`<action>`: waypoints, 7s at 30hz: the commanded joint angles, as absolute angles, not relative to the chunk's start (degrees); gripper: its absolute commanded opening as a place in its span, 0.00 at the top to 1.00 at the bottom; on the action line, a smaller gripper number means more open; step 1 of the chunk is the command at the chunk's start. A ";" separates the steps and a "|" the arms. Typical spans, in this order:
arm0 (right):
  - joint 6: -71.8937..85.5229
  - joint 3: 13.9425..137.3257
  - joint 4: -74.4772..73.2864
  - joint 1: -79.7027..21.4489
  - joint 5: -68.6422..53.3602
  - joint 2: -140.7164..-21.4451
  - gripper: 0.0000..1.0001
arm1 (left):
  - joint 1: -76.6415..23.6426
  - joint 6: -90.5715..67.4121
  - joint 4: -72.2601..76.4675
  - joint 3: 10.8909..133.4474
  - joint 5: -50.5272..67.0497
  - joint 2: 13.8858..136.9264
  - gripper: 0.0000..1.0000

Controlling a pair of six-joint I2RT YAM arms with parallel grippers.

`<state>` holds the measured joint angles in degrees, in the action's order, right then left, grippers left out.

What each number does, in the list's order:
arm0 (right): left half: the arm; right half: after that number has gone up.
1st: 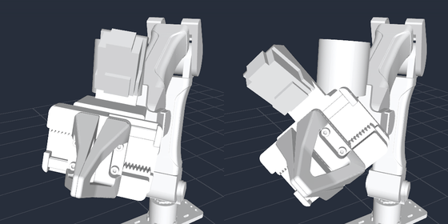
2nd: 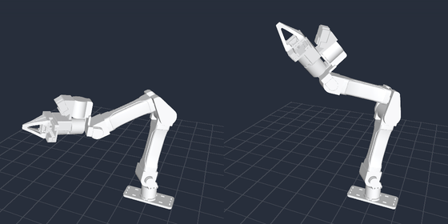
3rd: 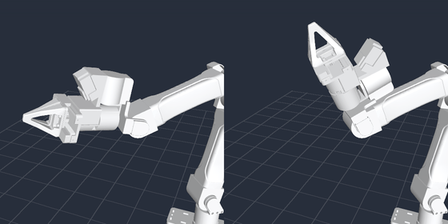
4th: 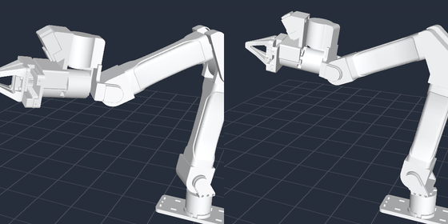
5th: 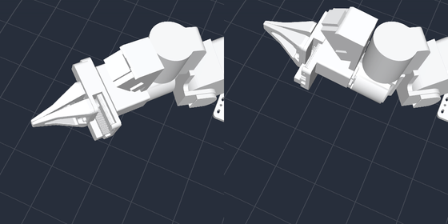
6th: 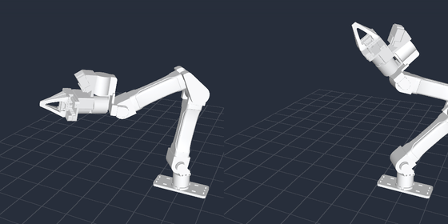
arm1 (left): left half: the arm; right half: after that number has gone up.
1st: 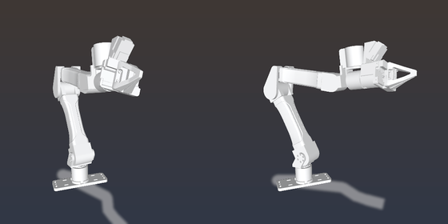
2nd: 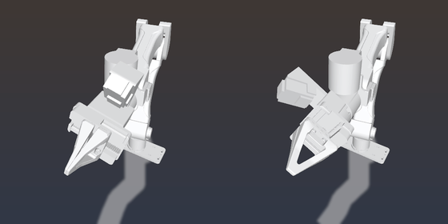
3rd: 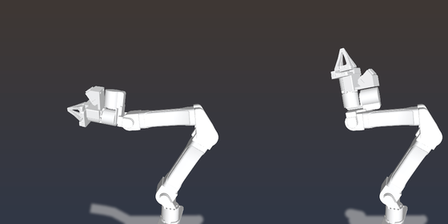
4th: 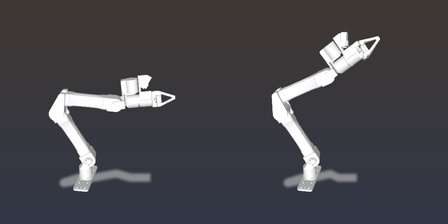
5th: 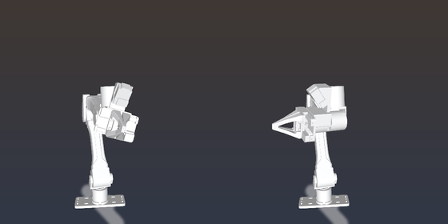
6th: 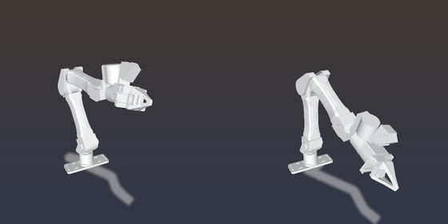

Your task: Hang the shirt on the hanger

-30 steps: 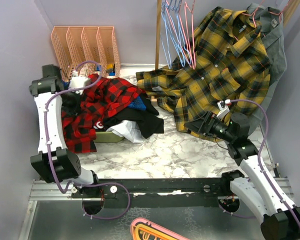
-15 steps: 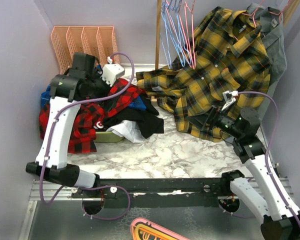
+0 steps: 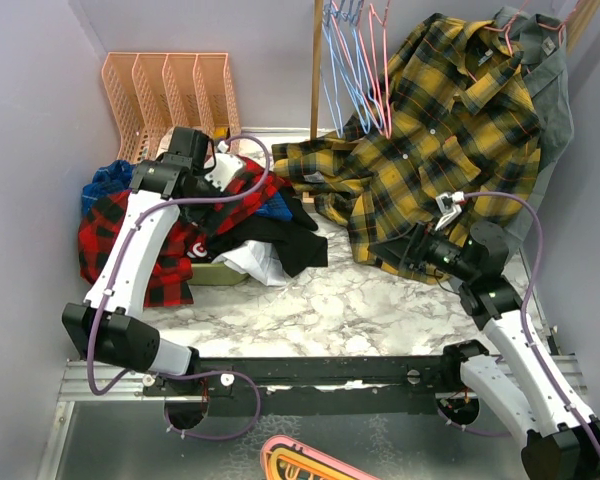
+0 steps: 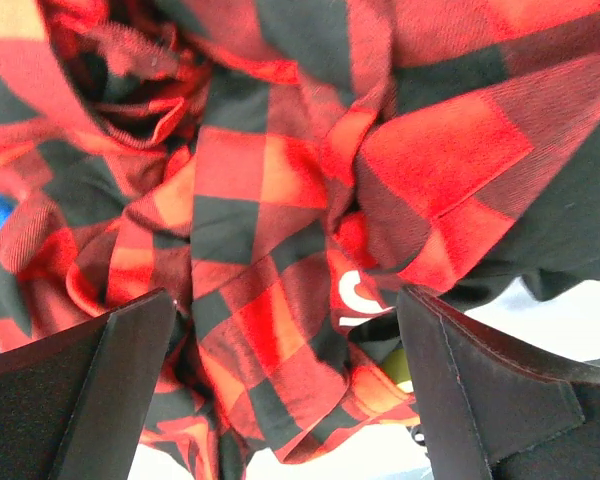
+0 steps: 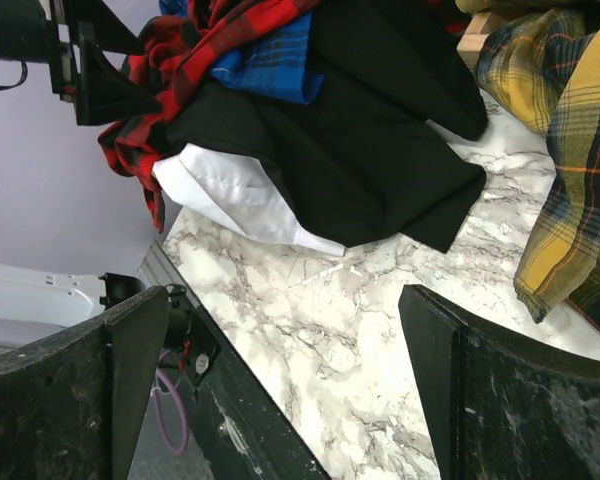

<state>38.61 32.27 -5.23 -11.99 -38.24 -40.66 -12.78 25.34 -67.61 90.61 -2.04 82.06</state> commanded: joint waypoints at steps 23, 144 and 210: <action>40.49 28.64 -1.66 -11.93 -40.85 -38.99 0.01 | -7.29 28.62 -72.80 91.68 -3.98 79.60 1.00; -8.10 37.15 2.54 -51.68 -7.97 -55.22 0.00 | -4.99 37.32 -70.41 98.01 38.15 72.93 0.06; 28.74 27.67 13.01 -15.88 -4.20 -44.46 0.99 | -19.67 46.08 -48.14 86.27 12.50 77.84 0.01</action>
